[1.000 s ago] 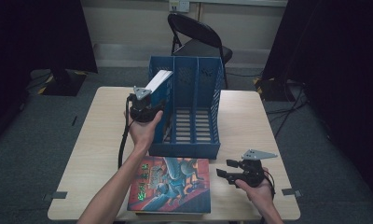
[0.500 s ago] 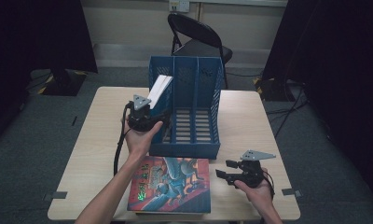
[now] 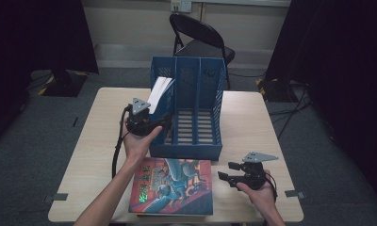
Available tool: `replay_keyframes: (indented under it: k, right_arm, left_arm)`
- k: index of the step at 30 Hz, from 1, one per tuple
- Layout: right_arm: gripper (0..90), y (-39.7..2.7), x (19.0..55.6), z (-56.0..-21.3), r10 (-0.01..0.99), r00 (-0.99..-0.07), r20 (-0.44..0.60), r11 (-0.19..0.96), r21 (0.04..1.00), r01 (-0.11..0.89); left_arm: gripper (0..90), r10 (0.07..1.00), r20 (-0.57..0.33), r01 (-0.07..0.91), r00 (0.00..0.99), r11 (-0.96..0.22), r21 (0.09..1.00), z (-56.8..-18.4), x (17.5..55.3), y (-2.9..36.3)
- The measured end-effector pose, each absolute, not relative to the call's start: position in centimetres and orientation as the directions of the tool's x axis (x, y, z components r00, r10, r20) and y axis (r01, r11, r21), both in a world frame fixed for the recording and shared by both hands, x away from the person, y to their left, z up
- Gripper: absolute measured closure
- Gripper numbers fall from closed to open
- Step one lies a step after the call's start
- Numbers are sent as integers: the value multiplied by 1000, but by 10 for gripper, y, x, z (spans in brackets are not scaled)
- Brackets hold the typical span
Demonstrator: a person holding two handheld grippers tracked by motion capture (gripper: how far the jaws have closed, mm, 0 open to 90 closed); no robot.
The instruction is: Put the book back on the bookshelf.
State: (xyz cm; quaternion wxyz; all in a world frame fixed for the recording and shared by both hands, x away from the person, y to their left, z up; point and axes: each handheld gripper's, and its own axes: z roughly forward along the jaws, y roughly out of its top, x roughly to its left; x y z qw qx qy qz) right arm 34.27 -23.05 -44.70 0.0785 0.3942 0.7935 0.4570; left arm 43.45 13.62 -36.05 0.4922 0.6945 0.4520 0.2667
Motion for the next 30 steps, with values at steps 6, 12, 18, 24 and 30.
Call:
replay_keyframes:
  k: [6,12,18,24,30]
  right_arm:
    - [336,-231,343,-447,697,-677,235,272,787,554]
    - [335,-231,343,-447,697,-676,237,272,786,556]
    - [334,-229,343,-448,698,-676,239,273,783,559]
    - [334,-230,343,-448,696,-677,238,275,783,558]
    - [332,-229,344,-448,698,-675,237,277,780,560]
  left_arm:
    - [397,891,-35,358,452,-145,923,-359,434,138]
    - [344,873,-98,375,478,-102,922,-357,436,143]
    - [304,859,-119,417,498,-117,901,-343,439,147]
    - [310,858,-103,434,503,-148,889,-338,440,147]
    - [302,866,-87,477,493,-186,859,-329,443,143]
